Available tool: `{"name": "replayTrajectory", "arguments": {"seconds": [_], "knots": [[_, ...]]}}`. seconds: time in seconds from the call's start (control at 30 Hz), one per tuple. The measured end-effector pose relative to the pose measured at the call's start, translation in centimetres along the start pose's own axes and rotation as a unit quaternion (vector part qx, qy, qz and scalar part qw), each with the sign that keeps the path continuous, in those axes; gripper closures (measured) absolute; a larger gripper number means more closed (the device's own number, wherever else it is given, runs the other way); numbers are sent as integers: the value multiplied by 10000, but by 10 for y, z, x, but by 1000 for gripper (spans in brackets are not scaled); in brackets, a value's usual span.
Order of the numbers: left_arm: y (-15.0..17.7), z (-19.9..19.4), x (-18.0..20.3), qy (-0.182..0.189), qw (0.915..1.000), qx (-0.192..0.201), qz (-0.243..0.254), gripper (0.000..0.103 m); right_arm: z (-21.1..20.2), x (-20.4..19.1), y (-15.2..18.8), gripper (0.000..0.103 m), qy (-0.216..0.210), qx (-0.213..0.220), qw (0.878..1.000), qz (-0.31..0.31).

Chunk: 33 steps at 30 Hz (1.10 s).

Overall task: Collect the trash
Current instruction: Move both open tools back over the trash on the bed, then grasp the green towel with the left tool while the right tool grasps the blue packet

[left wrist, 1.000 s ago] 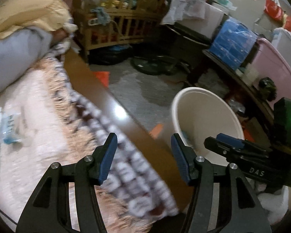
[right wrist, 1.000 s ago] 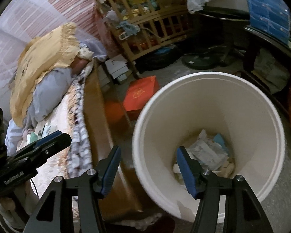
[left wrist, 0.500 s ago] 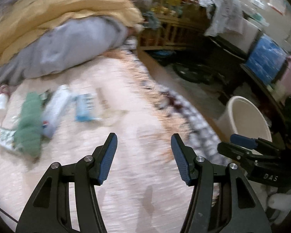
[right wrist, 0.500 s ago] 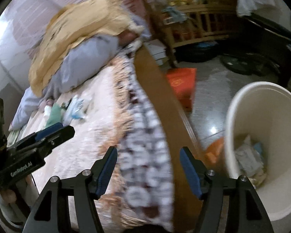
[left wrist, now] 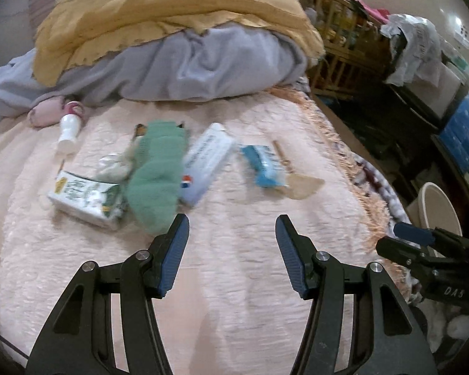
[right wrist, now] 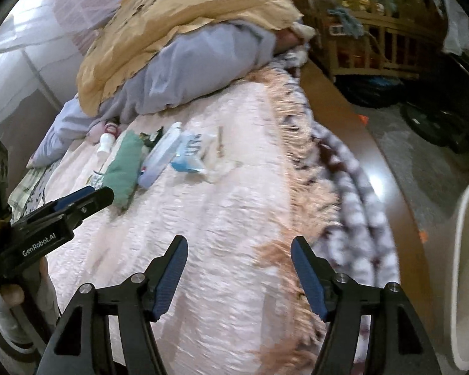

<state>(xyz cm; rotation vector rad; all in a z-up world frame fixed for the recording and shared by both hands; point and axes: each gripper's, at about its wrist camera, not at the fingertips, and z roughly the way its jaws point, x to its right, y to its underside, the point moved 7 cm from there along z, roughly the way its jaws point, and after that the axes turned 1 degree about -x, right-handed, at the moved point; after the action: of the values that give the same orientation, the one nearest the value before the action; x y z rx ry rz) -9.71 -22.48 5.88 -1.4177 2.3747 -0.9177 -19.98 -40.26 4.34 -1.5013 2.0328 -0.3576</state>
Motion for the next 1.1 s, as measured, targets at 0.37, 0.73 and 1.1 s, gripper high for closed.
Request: {"name": "replayTrajectory", "arguments": {"seconds": [0.37,0.73,1.1], "knots": [[-4,5,-67,193,9982,-113,-565,44,58,-39,-44,32,-240,-137,9996,-110],[-31,51,-89,167,9968,-286,-732,43,138,-51,-96,30,-231,-362,9990,-103],[-34,84,-86,179,9957,-524,-736,69,136,-52,-92,72,-385,-361,9983,-246]]}}
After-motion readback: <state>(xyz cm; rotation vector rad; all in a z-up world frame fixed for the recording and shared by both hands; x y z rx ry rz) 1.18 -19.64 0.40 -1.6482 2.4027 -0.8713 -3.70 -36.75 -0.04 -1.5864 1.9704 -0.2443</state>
